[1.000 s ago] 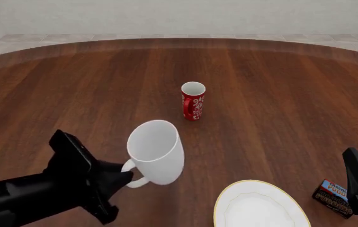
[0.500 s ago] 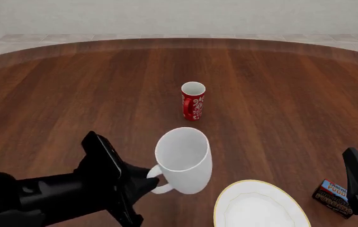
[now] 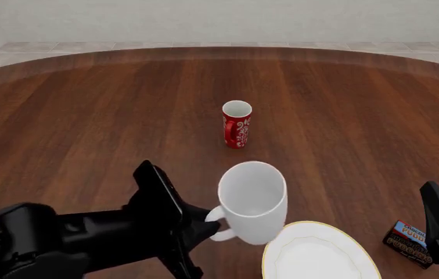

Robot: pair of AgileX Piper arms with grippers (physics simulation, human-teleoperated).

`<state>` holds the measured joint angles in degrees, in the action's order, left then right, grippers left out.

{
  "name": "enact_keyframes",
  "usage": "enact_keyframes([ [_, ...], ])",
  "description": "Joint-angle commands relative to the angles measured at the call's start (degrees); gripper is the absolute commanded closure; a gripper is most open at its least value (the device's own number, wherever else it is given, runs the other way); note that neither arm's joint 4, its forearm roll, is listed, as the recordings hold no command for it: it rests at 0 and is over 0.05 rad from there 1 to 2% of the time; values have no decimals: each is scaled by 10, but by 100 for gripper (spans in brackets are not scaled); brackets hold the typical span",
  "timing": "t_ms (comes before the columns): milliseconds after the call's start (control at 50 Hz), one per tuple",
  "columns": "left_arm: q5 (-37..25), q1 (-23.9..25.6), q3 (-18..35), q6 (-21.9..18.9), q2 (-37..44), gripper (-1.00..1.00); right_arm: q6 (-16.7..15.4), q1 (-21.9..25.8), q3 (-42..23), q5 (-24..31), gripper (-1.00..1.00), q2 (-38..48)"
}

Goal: Put the white mug on the plate.

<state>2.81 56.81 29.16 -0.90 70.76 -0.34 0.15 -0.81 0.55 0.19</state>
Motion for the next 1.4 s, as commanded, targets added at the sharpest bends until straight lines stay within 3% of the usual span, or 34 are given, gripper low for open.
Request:
enact_keyframes([
  [20, 6, 15, 21, -7, 27, 100, 0, 0, 0, 0, -100, 0],
  [600, 37, 65, 74, -1, 129, 100, 0, 0, 0, 0, -100, 0],
  [1400, 60, 95, 117, 0, 227, 100, 0, 0, 0, 0, -100, 0],
])
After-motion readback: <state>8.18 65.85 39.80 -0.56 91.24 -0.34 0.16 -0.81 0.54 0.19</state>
